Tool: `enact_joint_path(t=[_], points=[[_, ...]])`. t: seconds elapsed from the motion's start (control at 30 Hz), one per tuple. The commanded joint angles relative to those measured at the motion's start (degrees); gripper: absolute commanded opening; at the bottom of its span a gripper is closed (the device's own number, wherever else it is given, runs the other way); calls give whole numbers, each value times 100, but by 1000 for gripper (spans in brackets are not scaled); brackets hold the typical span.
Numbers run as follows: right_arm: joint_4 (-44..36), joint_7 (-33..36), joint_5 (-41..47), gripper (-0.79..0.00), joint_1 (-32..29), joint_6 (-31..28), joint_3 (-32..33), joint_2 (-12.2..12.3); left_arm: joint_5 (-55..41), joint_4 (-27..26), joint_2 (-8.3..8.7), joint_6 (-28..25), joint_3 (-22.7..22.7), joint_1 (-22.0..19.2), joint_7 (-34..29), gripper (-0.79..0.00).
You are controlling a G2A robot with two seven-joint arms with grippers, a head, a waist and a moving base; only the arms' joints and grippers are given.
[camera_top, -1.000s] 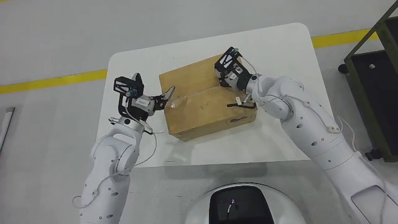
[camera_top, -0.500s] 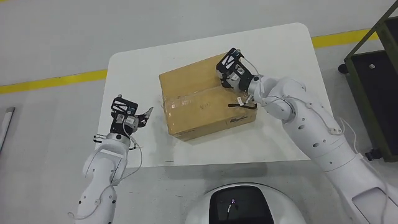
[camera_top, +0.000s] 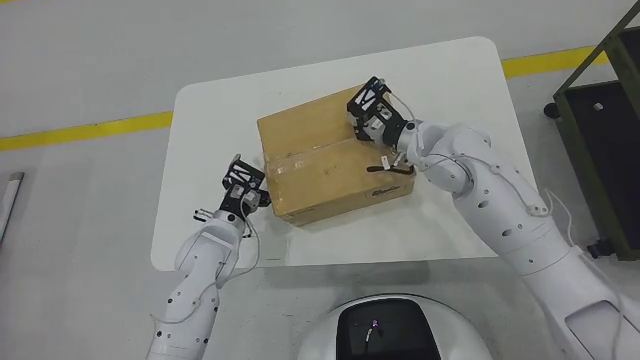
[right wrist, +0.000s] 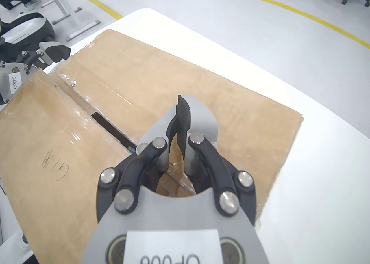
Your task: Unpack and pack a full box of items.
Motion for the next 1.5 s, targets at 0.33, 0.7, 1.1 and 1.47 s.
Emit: enact_joint_path(t=[0.33, 0.7, 1.1, 1.47], points=[[13, 10, 3, -785, -3, -26, -40, -22, -139, -80, -60, 412, -25, -35, 88, -785], [4, 39, -2, -785, -25, -5, -31, -33, -36, -356, -61, 395, -118, 94, 154, -785], [46, 46, -80, -785, 20, 13, -80, -57, 181, -1262, 82, -812, -636, 318, -775, -785], [80, 58, -67, -785, 42, -11, -115, -83, -528, -1877, 74, -916, -862, 177, -1552, 0]])
